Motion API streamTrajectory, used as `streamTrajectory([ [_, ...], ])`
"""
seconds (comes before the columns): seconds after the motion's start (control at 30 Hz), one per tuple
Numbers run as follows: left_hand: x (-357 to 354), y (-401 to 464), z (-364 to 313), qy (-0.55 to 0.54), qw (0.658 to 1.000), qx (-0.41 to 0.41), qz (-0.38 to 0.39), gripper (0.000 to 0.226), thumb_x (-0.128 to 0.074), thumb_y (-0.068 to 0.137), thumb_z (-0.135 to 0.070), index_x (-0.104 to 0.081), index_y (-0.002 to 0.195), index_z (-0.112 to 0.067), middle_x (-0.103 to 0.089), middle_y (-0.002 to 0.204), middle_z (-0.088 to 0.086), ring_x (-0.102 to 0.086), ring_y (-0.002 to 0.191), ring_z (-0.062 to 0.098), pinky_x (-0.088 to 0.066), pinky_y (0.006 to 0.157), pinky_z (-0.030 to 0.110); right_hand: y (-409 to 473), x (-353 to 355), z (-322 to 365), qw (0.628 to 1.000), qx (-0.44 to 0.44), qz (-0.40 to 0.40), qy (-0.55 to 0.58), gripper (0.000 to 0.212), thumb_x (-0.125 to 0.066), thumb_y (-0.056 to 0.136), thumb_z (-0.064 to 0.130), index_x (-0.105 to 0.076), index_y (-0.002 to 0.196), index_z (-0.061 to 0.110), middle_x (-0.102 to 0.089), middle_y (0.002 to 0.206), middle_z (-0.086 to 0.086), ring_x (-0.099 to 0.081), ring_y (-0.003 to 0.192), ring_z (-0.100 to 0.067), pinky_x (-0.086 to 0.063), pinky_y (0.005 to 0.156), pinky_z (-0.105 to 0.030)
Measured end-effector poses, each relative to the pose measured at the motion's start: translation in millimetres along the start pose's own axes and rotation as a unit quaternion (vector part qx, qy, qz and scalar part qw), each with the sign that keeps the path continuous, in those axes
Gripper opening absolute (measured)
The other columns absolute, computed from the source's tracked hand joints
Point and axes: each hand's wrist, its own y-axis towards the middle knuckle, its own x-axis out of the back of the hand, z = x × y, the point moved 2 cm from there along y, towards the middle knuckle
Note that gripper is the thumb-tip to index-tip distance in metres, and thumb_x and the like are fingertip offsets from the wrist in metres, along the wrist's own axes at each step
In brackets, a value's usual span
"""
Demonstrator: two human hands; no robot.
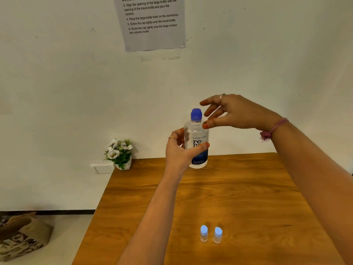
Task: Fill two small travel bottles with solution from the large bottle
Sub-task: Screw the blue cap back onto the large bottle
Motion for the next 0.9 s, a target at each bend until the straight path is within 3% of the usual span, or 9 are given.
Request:
streamTrajectory([
  [0.2,-4,-1,14,0.007,1.000,-0.003,0.013,0.069,-0.085,0.065,-0.016,-0.048,0.123,-0.019,-0.056,0.105,-0.012,-0.056,0.096,0.004,-0.047,0.061,0.005,-30,-56,-41,0.982,-0.069,0.025,0.172,0.062,-0.073,0.076,0.029,-0.047,0.132,0.021,-0.059,0.122,0.006,-0.065,0.096,-0.007,-0.052,0.085,-0.026],
  [0.3,-8,-2,28,0.022,1.000,0.006,0.019,0.071,-0.084,0.066,-0.012,-0.046,0.125,-0.019,-0.055,0.114,-0.008,-0.053,0.104,0.007,-0.046,0.062,0.007,-37,-81,-58,0.964,-0.102,0.007,0.247,0.063,-0.073,0.077,0.025,-0.045,0.133,0.021,-0.057,0.124,0.005,-0.067,0.095,-0.011,-0.055,0.080,-0.025],
  [0.43,-13,-9,50,0.038,0.999,0.015,0.020,0.075,-0.087,0.063,-0.014,-0.044,0.124,-0.022,-0.055,0.109,-0.012,-0.055,0.097,0.001,-0.046,0.065,0.004,-44,-102,-75,0.942,-0.138,-0.012,0.305,0.056,-0.073,0.078,0.019,-0.050,0.129,0.018,-0.060,0.120,0.001,-0.064,0.099,-0.012,-0.056,0.077,-0.022],
  [0.53,-17,-15,73,0.045,0.998,0.036,0.040,0.076,-0.087,0.062,-0.014,-0.043,0.124,-0.021,-0.056,0.113,-0.012,-0.057,0.104,0.003,-0.048,0.076,0.010,-50,-116,-88,0.945,-0.156,-0.013,0.286,0.060,-0.074,0.077,0.020,-0.049,0.131,0.015,-0.061,0.117,0.004,-0.062,0.102,-0.011,-0.054,0.086,-0.026],
  [0.63,-18,-24,91,0.038,0.992,0.075,0.096,0.071,-0.083,0.068,-0.012,-0.041,0.126,-0.016,-0.054,0.113,-0.015,-0.055,0.100,-0.005,-0.048,0.077,0.006,-56,-130,-104,0.954,-0.171,-0.018,0.248,0.066,-0.076,0.075,0.021,-0.047,0.134,0.012,-0.058,0.128,-0.001,-0.057,0.114,-0.013,-0.047,0.095,-0.028],
  [0.8,-15,-32,129,0.017,0.979,0.144,0.145,0.043,-0.067,0.086,-0.011,-0.047,0.124,-0.016,-0.059,0.127,0.000,-0.055,0.119,0.012,-0.047,0.099,0.026,-69,-163,-128,0.945,-0.211,0.007,0.250,0.069,-0.079,0.071,0.017,-0.049,0.133,0.013,-0.058,0.128,0.000,-0.059,0.108,-0.011,-0.047,0.093,-0.026],
  [0.9,-14,-35,148,0.016,0.974,0.170,0.150,0.041,-0.063,0.088,-0.007,-0.047,0.125,-0.011,-0.058,0.129,0.003,-0.055,0.116,0.010,-0.048,0.097,0.021,-75,-180,-140,0.944,-0.226,0.019,0.241,0.065,-0.081,0.069,0.019,-0.055,0.129,0.015,-0.063,0.123,0.002,-0.061,0.105,-0.009,-0.049,0.086,-0.021],
])
